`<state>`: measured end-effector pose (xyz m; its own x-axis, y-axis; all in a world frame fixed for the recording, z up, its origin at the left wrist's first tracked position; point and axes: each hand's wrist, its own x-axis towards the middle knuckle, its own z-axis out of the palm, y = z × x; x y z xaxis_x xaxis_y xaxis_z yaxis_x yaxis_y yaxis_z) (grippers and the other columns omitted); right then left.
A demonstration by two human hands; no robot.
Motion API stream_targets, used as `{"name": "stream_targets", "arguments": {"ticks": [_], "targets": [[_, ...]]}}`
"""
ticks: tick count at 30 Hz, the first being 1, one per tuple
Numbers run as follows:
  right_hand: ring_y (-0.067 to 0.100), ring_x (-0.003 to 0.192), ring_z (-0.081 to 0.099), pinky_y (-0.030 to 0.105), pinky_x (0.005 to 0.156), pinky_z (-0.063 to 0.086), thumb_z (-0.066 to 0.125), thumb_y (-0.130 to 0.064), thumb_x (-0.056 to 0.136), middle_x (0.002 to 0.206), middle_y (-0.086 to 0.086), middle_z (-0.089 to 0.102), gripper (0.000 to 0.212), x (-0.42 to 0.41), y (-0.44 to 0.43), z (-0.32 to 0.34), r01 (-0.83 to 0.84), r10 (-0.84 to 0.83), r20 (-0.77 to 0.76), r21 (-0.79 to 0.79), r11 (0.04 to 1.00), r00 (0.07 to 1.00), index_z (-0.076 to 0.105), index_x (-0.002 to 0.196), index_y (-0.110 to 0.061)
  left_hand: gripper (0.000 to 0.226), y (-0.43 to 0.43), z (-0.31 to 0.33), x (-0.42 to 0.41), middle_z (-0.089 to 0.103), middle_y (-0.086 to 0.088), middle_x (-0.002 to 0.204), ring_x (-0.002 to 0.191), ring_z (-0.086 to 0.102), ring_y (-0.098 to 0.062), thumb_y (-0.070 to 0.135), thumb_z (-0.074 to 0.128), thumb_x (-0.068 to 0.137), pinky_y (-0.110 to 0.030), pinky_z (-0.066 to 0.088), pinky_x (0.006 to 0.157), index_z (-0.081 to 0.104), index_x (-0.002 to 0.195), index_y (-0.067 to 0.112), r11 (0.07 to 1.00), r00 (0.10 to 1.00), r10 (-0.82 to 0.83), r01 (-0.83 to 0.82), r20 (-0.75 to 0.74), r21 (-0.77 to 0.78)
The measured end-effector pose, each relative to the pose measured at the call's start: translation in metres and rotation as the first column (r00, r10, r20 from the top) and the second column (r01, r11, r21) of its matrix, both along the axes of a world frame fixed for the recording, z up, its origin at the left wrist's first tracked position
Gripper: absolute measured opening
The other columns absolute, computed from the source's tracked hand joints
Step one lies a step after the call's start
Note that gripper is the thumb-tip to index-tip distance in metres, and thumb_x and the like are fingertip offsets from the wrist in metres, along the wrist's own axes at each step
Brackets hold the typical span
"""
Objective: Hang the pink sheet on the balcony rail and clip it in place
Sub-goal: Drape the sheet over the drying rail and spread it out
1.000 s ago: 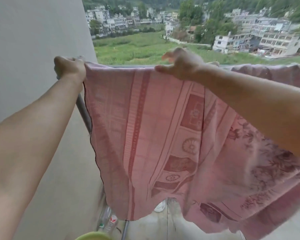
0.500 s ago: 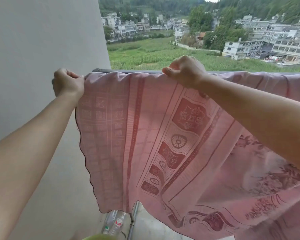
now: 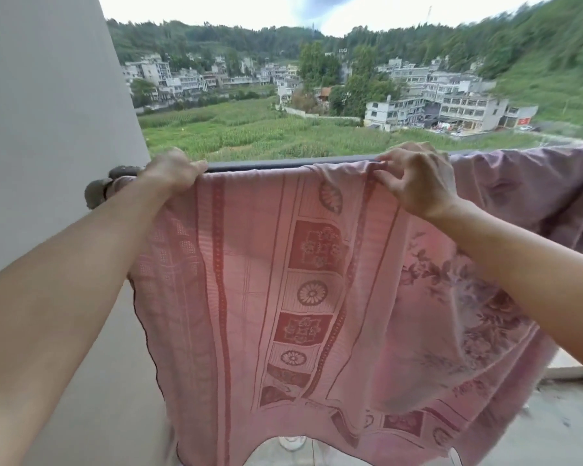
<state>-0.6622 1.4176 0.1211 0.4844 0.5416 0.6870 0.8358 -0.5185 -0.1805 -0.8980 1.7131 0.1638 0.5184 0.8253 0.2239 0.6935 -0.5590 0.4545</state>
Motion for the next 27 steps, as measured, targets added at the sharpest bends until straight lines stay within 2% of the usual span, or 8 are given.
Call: {"name": "stream_targets", "arguments": {"ticks": [2, 4, 6, 9, 14, 18, 22, 27], "targets": [[0.023, 0.094, 0.065, 0.028, 0.069, 0.044, 0.066, -0.042, 0.089, 0.109, -0.003, 0.073, 0.027, 0.007, -0.007, 0.003, -0.013, 0.015, -0.044, 0.042, 0.999, 0.999, 0.074, 0.109, -0.027, 0.044, 0.004, 0.006, 0.008, 0.062, -0.019, 0.123, 0.098, 0.058, -0.031, 0.040, 0.061, 0.093, -0.037, 0.044, 0.081, 0.067, 0.106, -0.002, 0.995, 0.997, -0.067, 0.070, 0.044, -0.072], [0.018, 0.086, 0.067, 0.021, 0.059, 0.038, 0.066, -0.035, 0.090, 0.100, -0.005, 0.076, 0.019, 0.012, -0.004, 0.008, -0.004, 0.009, -0.070, 0.061, 0.998, 0.997, 0.076, 0.105, -0.026, 0.036, 0.005, 0.002, 0.010, 0.066, -0.017, 0.113, 0.091, 0.058, -0.030, 0.035, 0.062, 0.093, -0.036, 0.042, 0.077, 0.070, 0.093, 0.000, 0.997, 0.993, -0.076, 0.077, 0.085, 0.001], [0.018, 0.084, 0.068, 0.024, 0.062, 0.043, 0.064, -0.034, 0.092, 0.096, -0.005, 0.076, 0.018, 0.015, 0.005, 0.017, 0.048, -0.039, -0.100, 0.088, 0.995, 0.994, 0.076, 0.102, -0.025, 0.036, 0.009, -0.006, 0.000, 0.068, -0.020, 0.103, 0.087, 0.059, -0.033, 0.033, 0.056, 0.096, -0.039, 0.043, 0.077, 0.069, 0.086, 0.001, 0.992, 0.982, 0.017, -0.040, 0.188, 0.120], [0.019, 0.083, 0.064, 0.027, 0.064, 0.044, 0.060, -0.035, 0.094, 0.096, -0.004, 0.074, 0.020, 0.015, 0.032, 0.044, 0.090, -0.071, -0.121, 0.162, 0.983, 0.990, 0.074, 0.101, -0.022, 0.038, 0.028, -0.005, -0.025, 0.063, -0.029, 0.113, 0.106, 0.059, -0.045, 0.033, 0.048, 0.096, -0.048, 0.046, 0.092, 0.068, 0.108, 0.002, 0.956, 0.921, 0.207, -0.262, 0.330, 0.131], [0.016, 0.077, 0.061, 0.026, 0.062, 0.041, 0.057, -0.029, 0.096, 0.089, -0.006, 0.071, 0.017, -0.003, 0.102, 0.079, 0.114, -0.075, -0.215, 0.174, 0.978, 0.974, 0.071, 0.095, -0.020, 0.040, 0.046, -0.005, -0.049, 0.058, -0.029, 0.120, 0.119, 0.049, -0.044, 0.031, 0.046, 0.095, -0.049, 0.035, 0.100, 0.065, 0.110, -0.002, 0.902, 0.932, 0.313, -0.352, 0.183, 0.250], [0.017, 0.077, 0.062, 0.031, 0.069, 0.052, 0.061, -0.039, 0.093, 0.092, -0.002, 0.070, 0.027, -0.005, 0.114, 0.047, -0.055, -0.035, -0.461, -0.181, 0.982, 0.886, 0.072, 0.098, -0.015, 0.031, 0.008, -0.019, -0.031, 0.058, -0.023, 0.114, 0.112, 0.048, -0.040, 0.026, 0.044, 0.096, -0.051, 0.034, 0.097, 0.066, 0.101, 0.005, 0.886, 0.988, 0.113, -0.148, 0.104, 0.439], [0.018, 0.089, 0.066, 0.034, 0.083, 0.057, 0.062, -0.029, 0.095, 0.106, 0.005, 0.071, 0.027, 0.000, 0.077, 0.047, -0.067, 0.098, -0.345, 0.100, 0.993, 0.934, 0.068, 0.113, -0.010, 0.024, -0.058, -0.025, 0.022, 0.062, -0.015, 0.107, 0.102, 0.053, -0.034, 0.025, 0.046, 0.097, -0.046, 0.035, 0.093, 0.064, 0.098, 0.009, 0.869, 0.975, -0.168, 0.078, 0.143, 0.488], [0.016, 0.094, 0.067, 0.024, 0.079, 0.049, 0.062, -0.028, 0.094, 0.108, 0.002, 0.073, 0.023, 0.046, -0.037, 0.043, 0.199, -0.127, -0.252, 0.285, 0.937, 0.959, 0.069, 0.113, -0.017, 0.022, -0.138, -0.026, 0.100, 0.062, -0.013, 0.111, 0.103, 0.055, -0.029, 0.025, 0.051, 0.096, -0.042, 0.039, 0.096, 0.065, 0.104, 0.010, 0.760, 0.850, -0.506, 0.359, 0.146, 0.542]]}}
